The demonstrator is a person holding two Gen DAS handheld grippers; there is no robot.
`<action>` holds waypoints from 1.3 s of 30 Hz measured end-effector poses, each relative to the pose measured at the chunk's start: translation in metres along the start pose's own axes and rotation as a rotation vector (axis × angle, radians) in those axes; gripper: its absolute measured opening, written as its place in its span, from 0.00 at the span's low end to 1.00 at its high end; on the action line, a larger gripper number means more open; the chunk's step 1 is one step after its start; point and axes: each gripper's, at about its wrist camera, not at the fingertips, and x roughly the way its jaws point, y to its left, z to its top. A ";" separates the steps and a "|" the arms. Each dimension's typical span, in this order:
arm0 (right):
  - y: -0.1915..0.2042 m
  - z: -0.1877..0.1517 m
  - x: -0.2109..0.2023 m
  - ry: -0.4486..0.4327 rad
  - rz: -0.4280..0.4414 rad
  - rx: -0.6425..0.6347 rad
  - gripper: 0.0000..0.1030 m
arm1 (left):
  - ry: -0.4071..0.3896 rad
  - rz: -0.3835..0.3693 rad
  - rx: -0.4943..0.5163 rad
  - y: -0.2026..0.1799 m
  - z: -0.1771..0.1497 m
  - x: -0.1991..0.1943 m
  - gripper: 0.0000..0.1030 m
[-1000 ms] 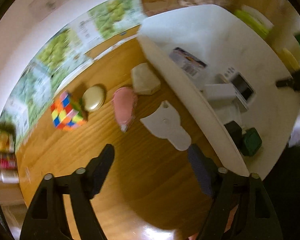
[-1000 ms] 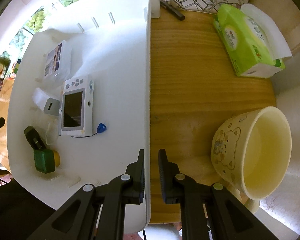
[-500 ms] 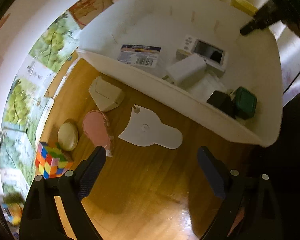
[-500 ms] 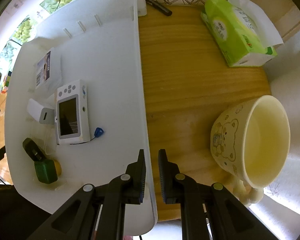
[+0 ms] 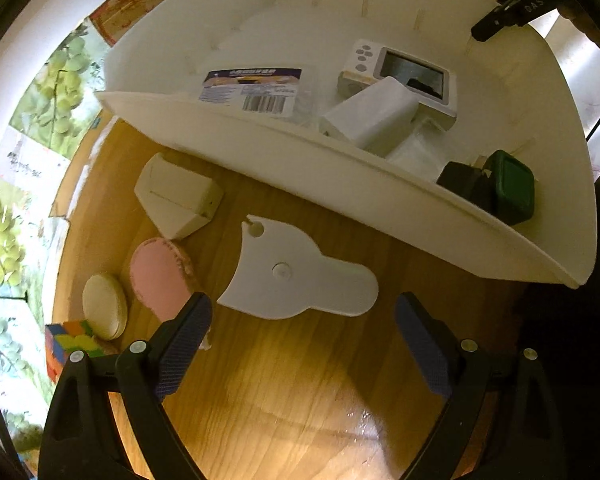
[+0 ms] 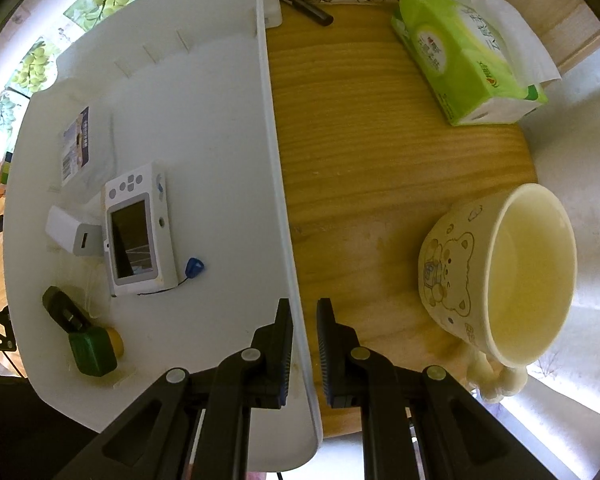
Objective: Organize rigid objects
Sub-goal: 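Move the left gripper back over the desk toward the white plastic piece, then position the left gripper around the flat white plastic piece and close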
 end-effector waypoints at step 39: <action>0.001 0.003 0.003 0.018 -0.008 -0.003 0.13 | 0.009 -0.047 -0.022 0.014 0.011 0.043 0.91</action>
